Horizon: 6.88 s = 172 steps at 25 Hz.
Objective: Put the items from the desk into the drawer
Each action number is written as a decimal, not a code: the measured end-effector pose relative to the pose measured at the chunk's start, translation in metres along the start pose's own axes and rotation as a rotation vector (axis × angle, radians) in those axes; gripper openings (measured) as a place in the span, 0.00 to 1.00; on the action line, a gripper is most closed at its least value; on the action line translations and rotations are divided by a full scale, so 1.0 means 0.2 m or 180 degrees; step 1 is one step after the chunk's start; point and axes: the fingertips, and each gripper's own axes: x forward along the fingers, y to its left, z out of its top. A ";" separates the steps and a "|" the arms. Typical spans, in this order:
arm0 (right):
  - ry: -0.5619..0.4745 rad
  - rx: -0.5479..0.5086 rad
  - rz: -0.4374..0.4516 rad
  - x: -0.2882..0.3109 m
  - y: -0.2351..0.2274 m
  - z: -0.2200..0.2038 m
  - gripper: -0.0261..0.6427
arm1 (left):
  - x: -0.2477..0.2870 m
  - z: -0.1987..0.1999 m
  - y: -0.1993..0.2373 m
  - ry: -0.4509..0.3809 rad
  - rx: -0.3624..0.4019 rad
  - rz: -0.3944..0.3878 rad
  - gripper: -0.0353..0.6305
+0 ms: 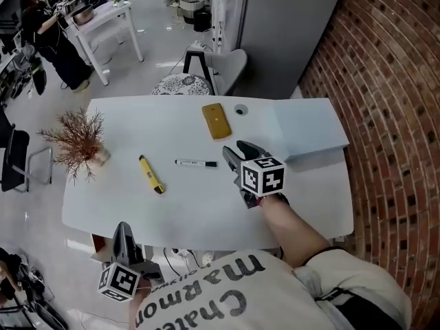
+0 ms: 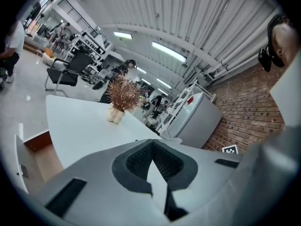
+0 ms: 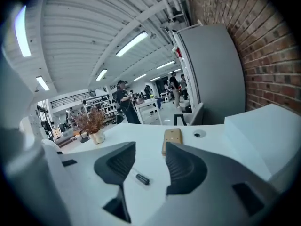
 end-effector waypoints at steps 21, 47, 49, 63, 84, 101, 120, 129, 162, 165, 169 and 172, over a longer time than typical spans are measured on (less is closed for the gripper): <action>0.0705 -0.0305 -0.0433 0.96 -0.36 -0.09 0.72 | 0.10 -0.18 0.28 0.0197 -0.0187 0.0641 0.06; 0.1076 0.0469 -0.0640 0.70 -0.33 -0.22 0.62 | 0.01 -0.10 0.28 0.0148 -0.0112 0.0470 0.06; 0.1032 0.0513 -0.0600 0.64 -0.30 -0.22 0.62 | 0.00 -0.10 0.27 0.0141 -0.0104 0.0403 0.06; 0.0712 0.1545 -0.0335 0.18 -0.16 -0.29 0.62 | -0.18 -0.16 0.12 0.0123 -0.0046 0.0043 0.06; 0.0599 0.1210 0.1234 -0.23 0.50 -0.01 0.62 | -0.53 -0.24 -0.23 -0.0478 -0.0125 0.0358 0.06; 0.1019 0.0751 0.2394 -0.49 1.23 -0.26 0.62 | -1.31 -0.37 -0.21 -0.1147 -0.0163 0.1201 0.06; 0.1423 0.0406 0.2996 -0.44 2.23 -0.51 0.62 | -1.74 -0.14 0.36 -0.1490 -0.0362 0.1617 0.06; 0.1372 0.0365 0.2972 -0.27 2.81 -0.56 0.62 | -1.87 0.28 0.85 -0.1488 -0.0233 0.1486 0.06; 0.2160 -0.0899 0.1893 0.54 2.97 -1.80 0.62 | -2.07 -0.17 1.90 -0.0781 -0.1116 0.2042 0.06; 0.2294 -0.0927 0.1843 0.65 2.93 -1.93 0.62 | -2.05 -0.24 1.94 -0.0694 -0.1229 0.2135 0.06; 0.2378 -0.1208 0.1720 0.80 2.88 -2.08 0.62 | -2.03 -0.35 2.01 -0.0634 -0.1318 0.2243 0.06; 0.2427 -0.1622 0.1670 0.89 2.83 -2.21 0.62 | -2.03 -0.42 2.04 -0.0592 -0.1387 0.2317 0.06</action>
